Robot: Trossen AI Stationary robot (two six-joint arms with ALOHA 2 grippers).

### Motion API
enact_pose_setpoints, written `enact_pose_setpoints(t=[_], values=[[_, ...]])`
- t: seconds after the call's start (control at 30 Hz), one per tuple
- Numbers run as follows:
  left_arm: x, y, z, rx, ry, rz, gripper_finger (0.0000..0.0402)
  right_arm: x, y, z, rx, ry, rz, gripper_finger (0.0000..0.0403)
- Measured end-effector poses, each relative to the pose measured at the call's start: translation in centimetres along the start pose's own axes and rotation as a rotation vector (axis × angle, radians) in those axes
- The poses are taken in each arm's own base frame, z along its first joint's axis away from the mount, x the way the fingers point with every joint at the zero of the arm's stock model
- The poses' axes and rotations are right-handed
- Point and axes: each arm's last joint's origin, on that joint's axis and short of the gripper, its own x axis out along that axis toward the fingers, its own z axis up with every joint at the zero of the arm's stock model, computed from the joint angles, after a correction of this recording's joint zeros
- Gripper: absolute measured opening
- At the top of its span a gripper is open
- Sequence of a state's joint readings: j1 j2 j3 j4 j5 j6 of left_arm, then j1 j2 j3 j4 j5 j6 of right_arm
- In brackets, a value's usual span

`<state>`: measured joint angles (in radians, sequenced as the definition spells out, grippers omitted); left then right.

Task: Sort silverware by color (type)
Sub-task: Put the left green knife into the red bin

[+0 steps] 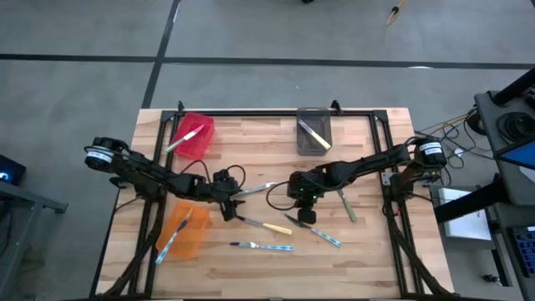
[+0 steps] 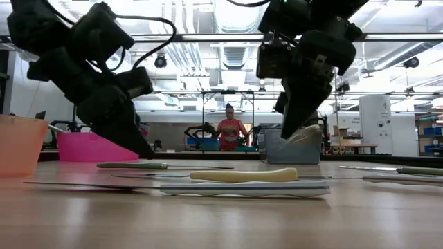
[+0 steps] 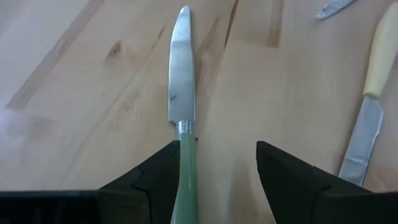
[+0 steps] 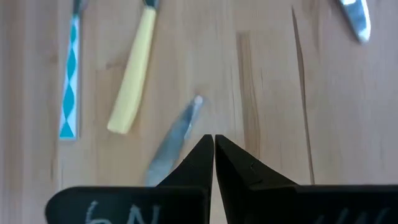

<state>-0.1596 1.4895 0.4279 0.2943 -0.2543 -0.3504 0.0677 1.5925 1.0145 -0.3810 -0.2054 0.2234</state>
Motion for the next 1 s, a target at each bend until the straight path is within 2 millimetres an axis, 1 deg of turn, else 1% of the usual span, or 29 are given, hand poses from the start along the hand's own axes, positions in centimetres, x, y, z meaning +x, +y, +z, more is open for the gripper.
enact_pose_setpoints(t=[0.13, 0.23, 0.47, 0.7, 0.83, 1.0], values=[[0.2, 0.0, 0.0, -0.005, -0.022, 0.008, 0.0190, 0.0, 0.1, 0.4, -0.008, -0.038, 0.008, 0.0008], [0.9, -0.2, 0.0, 0.002, -0.004, 0.019, 0.0190, 0.0, 0.1, 0.5, -0.010, -0.048, 0.010, 0.0008], [2.0, 0.0, -0.5, 0.012, 0.016, 0.099, 0.0190, 0.0, 0.1, 0.5, -0.009, -0.049, 0.010, 0.0008], [2.4, 0.1, -0.6, -0.013, 0.019, 0.120, 0.0188, 0.0, 0.2, 0.8, -0.029, -0.082, 0.010, 0.0009], [2.4, 0.1, -0.6, -0.014, 0.019, 0.125, 0.0165, -0.1, 0.2, 1.0, -0.036, -0.105, 0.015, 0.0009], [2.4, 0.2, -0.6, -0.013, 0.019, 0.133, 0.0114, -0.1, 0.3, 1.2, -0.043, -0.132, 0.020, 0.0009]])
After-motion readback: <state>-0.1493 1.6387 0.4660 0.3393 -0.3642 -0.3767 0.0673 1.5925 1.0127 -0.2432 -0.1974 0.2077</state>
